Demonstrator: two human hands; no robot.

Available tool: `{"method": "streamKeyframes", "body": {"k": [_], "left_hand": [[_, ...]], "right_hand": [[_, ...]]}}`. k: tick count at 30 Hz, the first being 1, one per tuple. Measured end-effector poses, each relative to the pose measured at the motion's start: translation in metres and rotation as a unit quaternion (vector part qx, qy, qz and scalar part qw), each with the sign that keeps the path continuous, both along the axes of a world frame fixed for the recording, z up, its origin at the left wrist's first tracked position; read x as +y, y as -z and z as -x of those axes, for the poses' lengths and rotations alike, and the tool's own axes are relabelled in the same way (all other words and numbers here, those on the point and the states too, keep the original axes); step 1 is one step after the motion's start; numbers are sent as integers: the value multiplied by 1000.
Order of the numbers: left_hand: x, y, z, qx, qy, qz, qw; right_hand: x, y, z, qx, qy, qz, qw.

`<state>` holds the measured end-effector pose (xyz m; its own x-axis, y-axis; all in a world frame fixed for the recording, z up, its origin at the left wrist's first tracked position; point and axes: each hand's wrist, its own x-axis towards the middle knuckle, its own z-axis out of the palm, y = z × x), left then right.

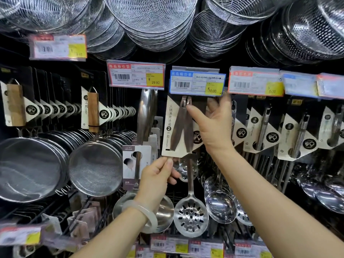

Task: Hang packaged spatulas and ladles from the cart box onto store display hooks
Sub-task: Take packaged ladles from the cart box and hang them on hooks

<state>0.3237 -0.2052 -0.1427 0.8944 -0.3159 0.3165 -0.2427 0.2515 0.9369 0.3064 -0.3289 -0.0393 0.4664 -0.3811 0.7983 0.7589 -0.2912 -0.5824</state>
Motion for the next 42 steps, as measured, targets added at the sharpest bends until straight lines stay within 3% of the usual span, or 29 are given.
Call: {"method": "streamKeyframes", "body": {"k": [11, 27, 34, 42], "left_hand": [[-1, 0, -4, -11, 7, 8, 1000], [-4, -9, -3, -29, 9, 19, 999], [-10, -8, -3, -29, 21, 20, 999], [-11, -7, -4, -37, 27, 21, 999]], "right_hand": [[-3, -8, 0, 22, 41, 137, 989], [-9, -8, -10, -47, 77, 115, 989], [-15, -9, -11, -35, 5, 61, 998], [-14, -13, -11, -50, 0, 68, 996]]}}
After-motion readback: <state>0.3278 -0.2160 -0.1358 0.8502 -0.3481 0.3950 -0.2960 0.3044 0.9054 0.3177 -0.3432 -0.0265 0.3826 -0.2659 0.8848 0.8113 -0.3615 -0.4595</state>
